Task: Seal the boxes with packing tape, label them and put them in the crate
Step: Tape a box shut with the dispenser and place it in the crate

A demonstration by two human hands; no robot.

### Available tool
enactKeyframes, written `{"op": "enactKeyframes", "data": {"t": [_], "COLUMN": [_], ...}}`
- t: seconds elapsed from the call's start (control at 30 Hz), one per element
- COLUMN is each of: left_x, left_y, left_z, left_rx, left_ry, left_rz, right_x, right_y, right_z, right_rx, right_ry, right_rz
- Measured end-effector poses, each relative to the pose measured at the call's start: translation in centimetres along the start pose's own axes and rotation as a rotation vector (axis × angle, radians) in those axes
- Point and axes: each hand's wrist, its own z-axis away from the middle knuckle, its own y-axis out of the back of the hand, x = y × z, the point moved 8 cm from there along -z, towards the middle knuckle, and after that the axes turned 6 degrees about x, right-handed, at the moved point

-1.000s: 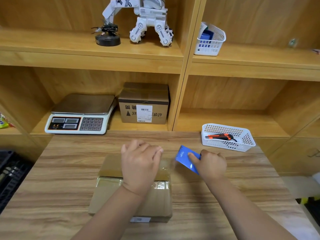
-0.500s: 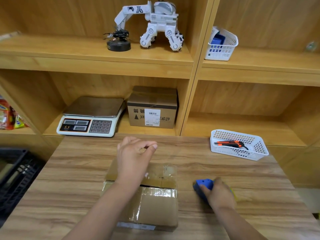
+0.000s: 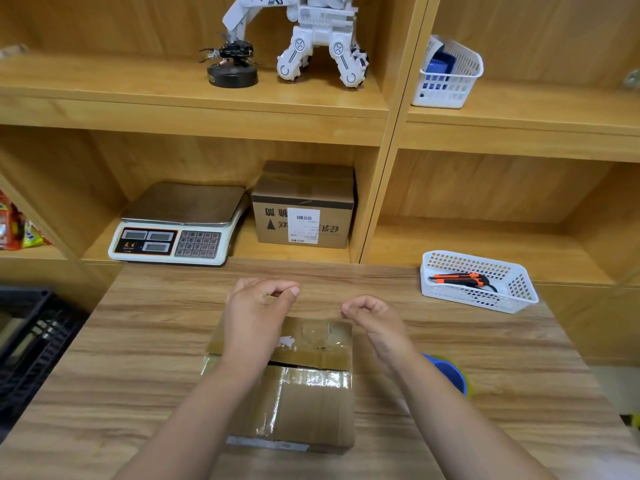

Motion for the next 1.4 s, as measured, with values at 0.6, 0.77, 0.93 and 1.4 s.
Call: {"op": "enactKeyframes", "data": {"t": [0.6,0.77,0.93,1.4], "left_x": [-9.6,-9.6,-10.4,-10.3], "left_y": [-5.0,-5.9,-6.3,-7.2], "left_z": [0.2,-0.2,-0.4,-0.1], "left_rx": [-0.244,-0.276,-0.265,-0.34], "left_ry": [0.372,0.275,0.205,0.074], "left_rz": [-0.184,-0.348,-0.371,-0.582], "right_x": [4.7,3.6,3.6,3.6], "right_y": [1.3,0.8,0.8,-0.7], "right_z": [-1.1,-1.1,-1.2,-1.3], "right_rx": [0.329,0.348,0.378,0.38], "right_ry": [0.019,0.183,0.282,0.445], "right_rz": [0.605,0.878,0.939,1.195]}}
